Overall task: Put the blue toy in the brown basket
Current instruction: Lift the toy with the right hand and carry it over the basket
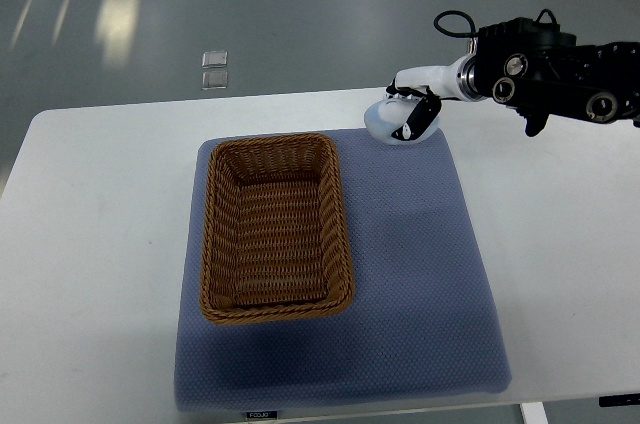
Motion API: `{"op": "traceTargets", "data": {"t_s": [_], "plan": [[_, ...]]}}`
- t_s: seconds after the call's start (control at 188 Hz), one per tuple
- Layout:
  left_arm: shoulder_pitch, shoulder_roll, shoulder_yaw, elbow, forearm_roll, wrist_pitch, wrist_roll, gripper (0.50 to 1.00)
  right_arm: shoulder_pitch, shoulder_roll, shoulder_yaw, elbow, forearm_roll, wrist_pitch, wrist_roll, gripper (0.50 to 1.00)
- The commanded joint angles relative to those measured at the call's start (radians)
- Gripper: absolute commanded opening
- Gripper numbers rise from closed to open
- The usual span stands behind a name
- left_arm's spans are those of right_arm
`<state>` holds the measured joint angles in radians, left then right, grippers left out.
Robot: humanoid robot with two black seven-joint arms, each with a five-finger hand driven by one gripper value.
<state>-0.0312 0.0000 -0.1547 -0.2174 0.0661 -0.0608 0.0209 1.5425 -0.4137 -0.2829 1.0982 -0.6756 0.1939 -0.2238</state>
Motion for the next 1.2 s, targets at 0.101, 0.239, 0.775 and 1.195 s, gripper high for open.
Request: {"op": "traceTargets", "data": {"t_s": [0.101,0.239,0.775,1.195], "plan": [[0.001,0.0,0.001,0.003,0.0,0.001,0.001,1.0,0.14,0.016,0.004,0.095,0.102,0.013,0.001,0.584],[-0.001,0.0,0.001,0.004,0.0,0.001,-0.001,1.0,0.16,0.135,-0.007,0.085,0.11,0.013,0.003,0.588],[-0.001,0.0,0.004,-0.007,0.0,0.001,-0.001,1.0,0.001,0.414,-0.032,-0.089,0.096,-0.011,0.037,0.625],[-0.001,0.0,0.004,-0.005,0.0,0.001,0.001,1.0,-0.105,0.414,-0.035,-0.138,0.07,-0.048,0.046,0.682]]}}
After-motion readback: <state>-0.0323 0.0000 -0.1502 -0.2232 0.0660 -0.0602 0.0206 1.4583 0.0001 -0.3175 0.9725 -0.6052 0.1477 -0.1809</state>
